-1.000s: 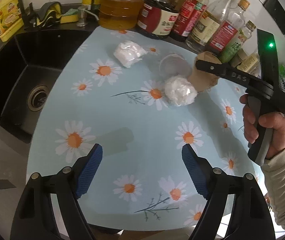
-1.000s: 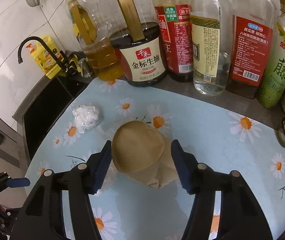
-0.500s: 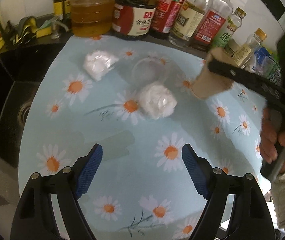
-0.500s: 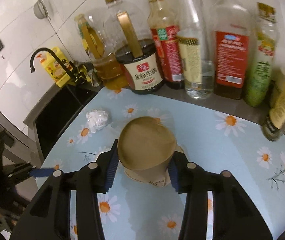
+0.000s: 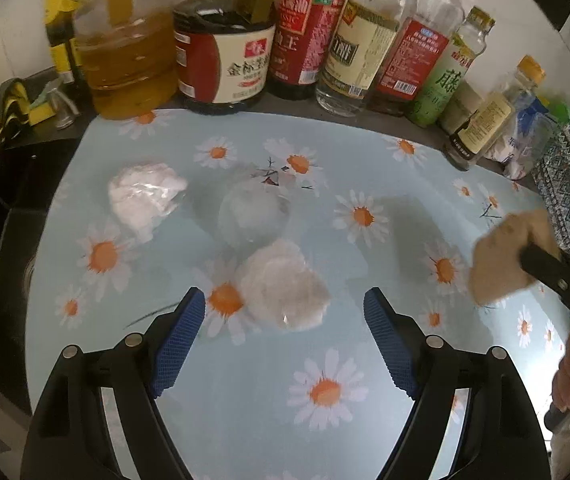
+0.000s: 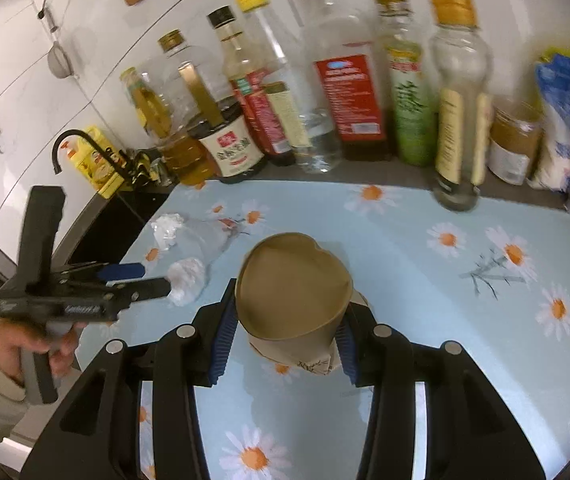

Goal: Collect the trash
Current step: 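Grasp the plastic-wrapped tissue bundle with the left tool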

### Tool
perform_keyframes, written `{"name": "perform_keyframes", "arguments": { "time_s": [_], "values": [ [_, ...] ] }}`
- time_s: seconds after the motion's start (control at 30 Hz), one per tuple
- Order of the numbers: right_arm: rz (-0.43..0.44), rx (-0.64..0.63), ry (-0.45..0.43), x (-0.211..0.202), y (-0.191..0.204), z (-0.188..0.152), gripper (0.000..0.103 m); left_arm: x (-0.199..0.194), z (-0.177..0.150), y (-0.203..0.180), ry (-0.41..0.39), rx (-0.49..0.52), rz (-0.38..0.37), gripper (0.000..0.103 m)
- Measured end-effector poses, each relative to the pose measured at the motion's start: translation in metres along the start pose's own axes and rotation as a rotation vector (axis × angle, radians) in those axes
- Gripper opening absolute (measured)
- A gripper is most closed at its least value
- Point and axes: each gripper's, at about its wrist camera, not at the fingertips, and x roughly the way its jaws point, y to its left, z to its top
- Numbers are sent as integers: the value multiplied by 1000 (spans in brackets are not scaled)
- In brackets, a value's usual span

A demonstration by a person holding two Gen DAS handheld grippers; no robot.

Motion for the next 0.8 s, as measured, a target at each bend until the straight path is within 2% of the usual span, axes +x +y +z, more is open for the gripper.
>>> {"name": "perform_keyframes", "arguments": {
  "time_s": [0.27,0.3,0.37,0.4,0.8],
  "values": [
    [-23,56,10,-15,-21,-26,45,28,10,-2,55,20,23,77],
    [-24,59,13,-15,-23,-28,45,29,10,-1,56,21,23,66],
    [-27,63,18,-15,-25,-32,45,31,10,-1,58,27,29,55],
    [-31,67,19,-15,-26,-34,45,30,10,-1,53,30,28,53],
    [-15,50,22,-11,-1,-38,45,3,-6,4,2,48,-3,51]
  ]
}}
